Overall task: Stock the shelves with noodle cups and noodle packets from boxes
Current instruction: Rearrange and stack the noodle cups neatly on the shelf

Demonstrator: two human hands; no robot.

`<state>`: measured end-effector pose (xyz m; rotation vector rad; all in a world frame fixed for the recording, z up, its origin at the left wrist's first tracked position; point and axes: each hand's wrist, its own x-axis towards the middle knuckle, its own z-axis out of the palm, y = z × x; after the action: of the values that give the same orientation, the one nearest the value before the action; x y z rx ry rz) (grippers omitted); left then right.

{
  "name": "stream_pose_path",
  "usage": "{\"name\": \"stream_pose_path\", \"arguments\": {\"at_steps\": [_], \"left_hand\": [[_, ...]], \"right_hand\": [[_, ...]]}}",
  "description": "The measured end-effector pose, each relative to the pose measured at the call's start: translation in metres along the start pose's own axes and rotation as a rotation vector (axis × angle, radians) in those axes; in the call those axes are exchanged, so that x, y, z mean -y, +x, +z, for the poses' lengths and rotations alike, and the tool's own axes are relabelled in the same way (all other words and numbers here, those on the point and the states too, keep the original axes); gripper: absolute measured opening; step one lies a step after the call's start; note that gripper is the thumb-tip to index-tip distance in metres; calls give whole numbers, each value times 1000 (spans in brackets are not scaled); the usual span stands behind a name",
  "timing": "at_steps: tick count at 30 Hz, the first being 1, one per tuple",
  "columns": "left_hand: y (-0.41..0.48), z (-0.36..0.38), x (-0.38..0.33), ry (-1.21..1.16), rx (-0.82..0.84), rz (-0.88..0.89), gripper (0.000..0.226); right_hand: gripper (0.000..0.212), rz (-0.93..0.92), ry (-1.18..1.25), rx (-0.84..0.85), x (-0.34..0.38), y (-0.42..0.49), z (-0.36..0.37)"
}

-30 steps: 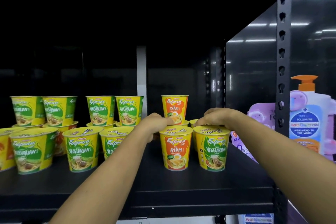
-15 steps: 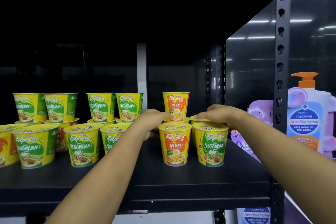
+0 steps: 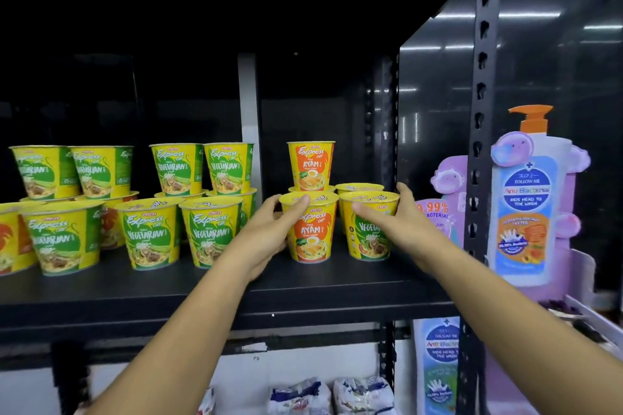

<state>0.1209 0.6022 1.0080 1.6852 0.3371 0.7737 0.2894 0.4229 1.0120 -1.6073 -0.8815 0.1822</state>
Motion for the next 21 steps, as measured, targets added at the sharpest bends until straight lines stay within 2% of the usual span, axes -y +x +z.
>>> {"name": "stream_pose_path", "arguments": {"at_steps": [2,5,10,18,21], "left_hand": [[-3,1,3,79,41,28,77],[-2,2,11,234,54,52,77],[1,1,15,384,47,75,87],[4,1,17,443,47,90,88],[2,3,15,460,31,83,87]], "right_hand": [[116,-55,-7,13,-10,-3,2],[94,-92,2,12,-21,-3,1],[97,-122,-14,-51,-24,-5,2],[97,-124,-157,-132,-30,-2,3],[111,-144,-227,-154,-28,-6,5]]}}
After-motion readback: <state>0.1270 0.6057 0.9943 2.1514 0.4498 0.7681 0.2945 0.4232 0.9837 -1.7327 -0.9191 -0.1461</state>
